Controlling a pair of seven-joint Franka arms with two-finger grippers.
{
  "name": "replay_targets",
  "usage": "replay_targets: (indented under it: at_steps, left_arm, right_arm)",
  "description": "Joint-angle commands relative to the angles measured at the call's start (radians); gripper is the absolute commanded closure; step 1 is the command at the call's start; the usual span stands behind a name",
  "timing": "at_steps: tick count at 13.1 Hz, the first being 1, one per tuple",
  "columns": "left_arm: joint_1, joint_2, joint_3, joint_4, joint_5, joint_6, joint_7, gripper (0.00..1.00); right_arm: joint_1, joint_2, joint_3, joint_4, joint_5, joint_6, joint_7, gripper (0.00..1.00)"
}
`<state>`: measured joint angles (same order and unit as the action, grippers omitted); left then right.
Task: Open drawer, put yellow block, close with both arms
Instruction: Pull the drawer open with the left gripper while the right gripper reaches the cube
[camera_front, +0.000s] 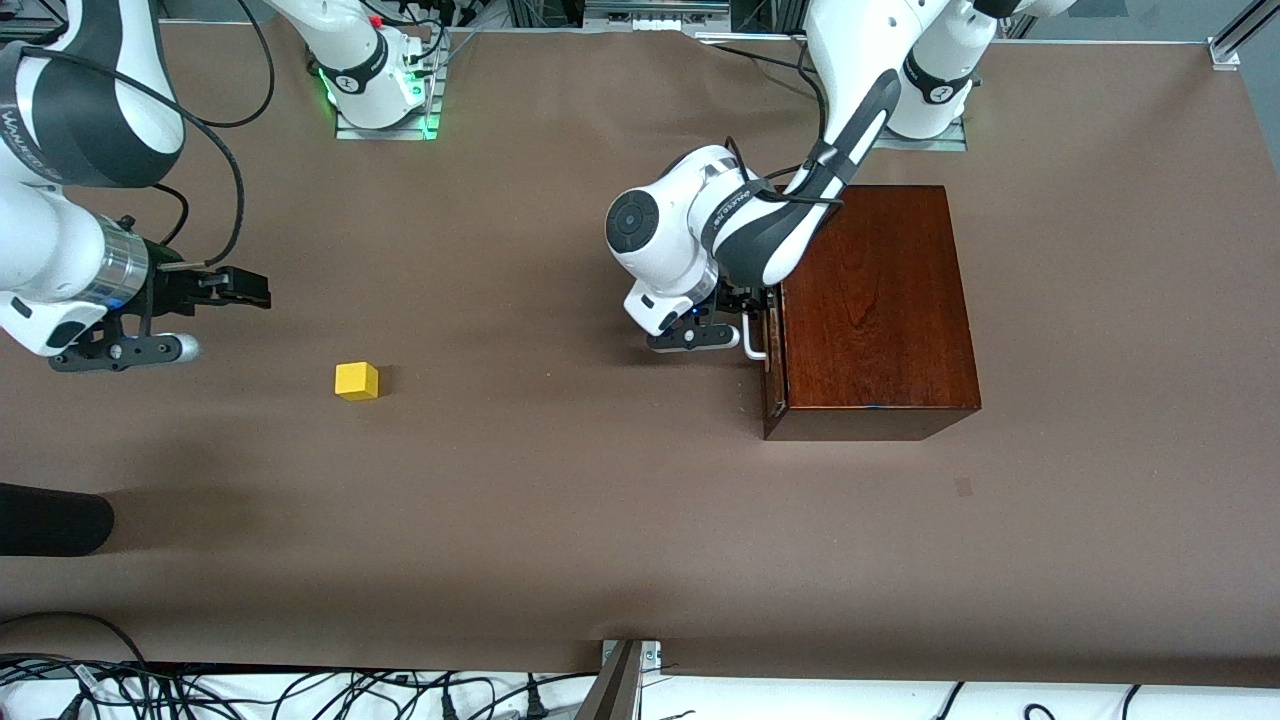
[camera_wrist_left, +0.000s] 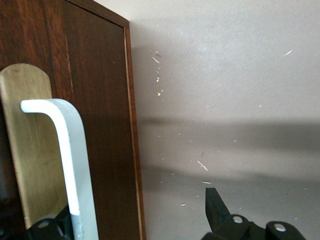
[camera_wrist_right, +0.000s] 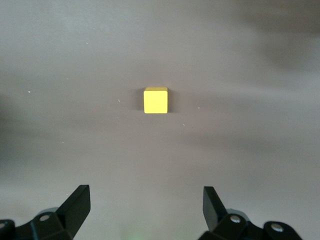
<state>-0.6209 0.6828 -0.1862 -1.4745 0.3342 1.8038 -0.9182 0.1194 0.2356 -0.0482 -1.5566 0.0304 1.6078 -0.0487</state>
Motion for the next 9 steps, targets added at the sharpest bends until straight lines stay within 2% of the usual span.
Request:
replay_targets:
  at_steps: [1,4,7,9]
  left_arm:
    - [-0.014,0.012,0.001,0.008,-0.003,0.054,-0.033,0.00]
    - [-0.026,0.017,-0.001,0.010,-0.043,0.115,-0.060,0.00]
    - [-0.028,0.021,-0.001,0.011,-0.085,0.178,-0.110,0.00]
    - [-0.028,0.027,0.001,0.016,-0.136,0.236,-0.128,0.00]
  right_arm:
    - [0.032,0.004,0.001,-0.049,0.014,0.082,-0.005,0.00]
    - [0.051,0.034,0.001,-0.123,0.013,0.205,0.000,0.00]
    - [0.049,0.074,-0.002,-0.239,0.011,0.401,-0.002,0.00]
    - [0.045,0.117,-0.007,-0.279,0.008,0.498,-0.014,0.00]
